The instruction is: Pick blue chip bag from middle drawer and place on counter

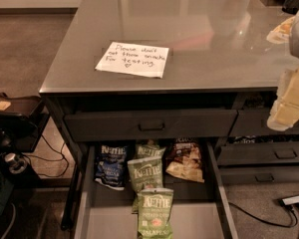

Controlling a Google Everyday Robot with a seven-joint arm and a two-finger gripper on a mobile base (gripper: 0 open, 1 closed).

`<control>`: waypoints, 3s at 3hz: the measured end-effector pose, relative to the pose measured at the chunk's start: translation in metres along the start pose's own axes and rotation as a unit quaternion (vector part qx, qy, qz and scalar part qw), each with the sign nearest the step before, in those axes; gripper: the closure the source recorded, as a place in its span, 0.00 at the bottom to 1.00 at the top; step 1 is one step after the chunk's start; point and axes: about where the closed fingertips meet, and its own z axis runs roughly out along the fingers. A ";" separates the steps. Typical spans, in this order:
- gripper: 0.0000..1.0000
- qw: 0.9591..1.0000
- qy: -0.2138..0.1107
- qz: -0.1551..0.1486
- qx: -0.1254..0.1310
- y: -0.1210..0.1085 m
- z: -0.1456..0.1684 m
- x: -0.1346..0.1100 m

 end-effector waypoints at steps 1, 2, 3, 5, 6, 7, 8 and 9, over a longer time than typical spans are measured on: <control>0.00 1.000 0.000 0.000 0.000 0.000 0.000 0.000; 0.00 1.000 -0.015 0.002 0.005 0.004 0.003 -0.004; 0.00 0.999 -0.049 0.008 0.009 0.017 0.018 -0.014; 0.00 0.989 -0.143 0.029 -0.004 0.053 0.105 -0.053; 0.00 0.982 -0.185 0.033 -0.021 0.074 0.160 -0.075; 0.00 0.973 -0.222 0.040 -0.040 0.097 0.214 -0.098; 0.00 0.973 -0.222 0.040 -0.040 0.097 0.214 -0.098; 0.00 0.975 -0.217 0.018 -0.034 0.101 0.235 -0.100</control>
Offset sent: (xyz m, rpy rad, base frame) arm -0.0033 0.0103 -0.0127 0.0604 -0.0152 0.0043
